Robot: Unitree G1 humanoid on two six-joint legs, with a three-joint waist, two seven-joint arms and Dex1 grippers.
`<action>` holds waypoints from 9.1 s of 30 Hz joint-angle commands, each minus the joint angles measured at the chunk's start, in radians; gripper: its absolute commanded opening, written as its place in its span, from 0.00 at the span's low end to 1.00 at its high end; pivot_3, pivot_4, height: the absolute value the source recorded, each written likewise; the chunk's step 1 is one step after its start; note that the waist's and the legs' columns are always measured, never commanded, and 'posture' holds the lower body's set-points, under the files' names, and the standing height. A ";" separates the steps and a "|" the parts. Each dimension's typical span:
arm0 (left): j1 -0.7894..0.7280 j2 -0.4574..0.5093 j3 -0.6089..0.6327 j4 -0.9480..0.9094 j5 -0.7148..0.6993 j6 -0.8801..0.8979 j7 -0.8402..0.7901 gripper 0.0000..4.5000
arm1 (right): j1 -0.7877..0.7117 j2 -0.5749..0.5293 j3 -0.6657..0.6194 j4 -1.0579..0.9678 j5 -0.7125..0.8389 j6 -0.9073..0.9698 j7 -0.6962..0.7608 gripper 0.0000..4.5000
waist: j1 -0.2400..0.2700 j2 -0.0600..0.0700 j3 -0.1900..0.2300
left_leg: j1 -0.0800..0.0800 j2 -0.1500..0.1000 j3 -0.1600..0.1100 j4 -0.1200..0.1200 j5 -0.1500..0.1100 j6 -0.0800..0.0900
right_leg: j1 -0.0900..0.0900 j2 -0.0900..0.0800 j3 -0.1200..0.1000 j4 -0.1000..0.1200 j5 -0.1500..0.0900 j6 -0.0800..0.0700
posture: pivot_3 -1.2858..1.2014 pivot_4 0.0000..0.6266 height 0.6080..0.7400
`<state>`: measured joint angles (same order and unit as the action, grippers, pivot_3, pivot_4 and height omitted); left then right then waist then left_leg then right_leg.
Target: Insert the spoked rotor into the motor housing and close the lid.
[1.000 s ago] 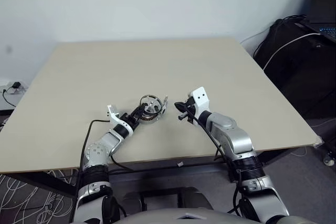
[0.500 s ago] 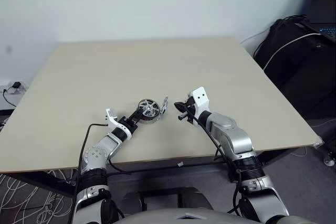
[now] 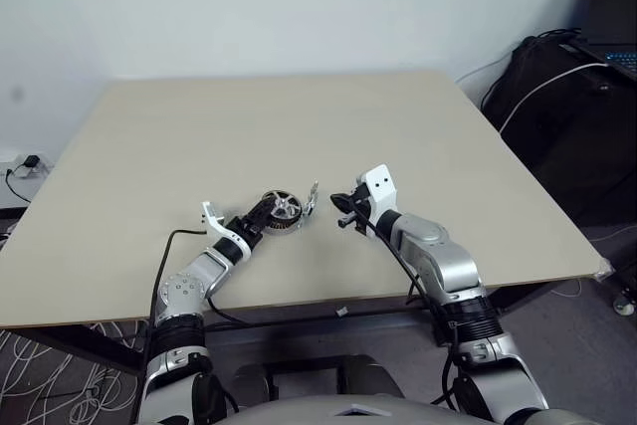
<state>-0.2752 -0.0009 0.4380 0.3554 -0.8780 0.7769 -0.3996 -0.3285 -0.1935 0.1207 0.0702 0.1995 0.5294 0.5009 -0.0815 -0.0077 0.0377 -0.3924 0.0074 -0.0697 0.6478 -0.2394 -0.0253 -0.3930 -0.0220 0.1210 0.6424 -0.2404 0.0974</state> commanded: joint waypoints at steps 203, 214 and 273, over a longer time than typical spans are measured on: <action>0.201 0.057 -0.211 -0.189 0.341 -0.417 -0.002 0.00 | -0.242 -0.005 0.369 -0.036 -0.363 0.260 0.212 0.03 | -0.004 0.000 -0.002 | -0.002 0.000 -0.006 -0.003 0.007 -0.005 | -0.003 0.000 -0.006 0.002 0.003 -0.005 | 0.52 0.00 1.00; 0.208 0.061 -0.210 -0.191 0.340 -0.413 -0.005 0.00 | -0.205 -0.069 0.385 -0.175 -0.295 0.368 0.243 0.03 | 0.002 0.000 -0.002 | -0.002 0.000 -0.006 -0.003 0.007 -0.005 | -0.003 0.000 -0.006 0.001 0.003 -0.005 | 0.52 0.00 1.00; 0.215 0.069 -0.207 -0.183 0.337 -0.406 -0.019 0.00 | -0.391 0.234 -0.185 0.008 0.064 0.000 -0.179 0.65 | 0.005 -0.002 -0.003 | -0.001 0.001 -0.007 -0.003 0.007 -0.005 | -0.005 -0.001 -0.009 -0.001 0.003 -0.004 | 0.52 0.00 1.00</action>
<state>-0.0489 0.0637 0.2286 0.1954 -0.5304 0.3751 -0.4090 -0.7126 0.0649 -0.0223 0.0348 0.3187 0.6341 0.3875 -0.0766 -0.0099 0.0352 -0.3939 0.0076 -0.0771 0.6448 -0.2324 -0.0301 -0.3977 -0.0231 0.1124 0.6401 -0.2373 0.0929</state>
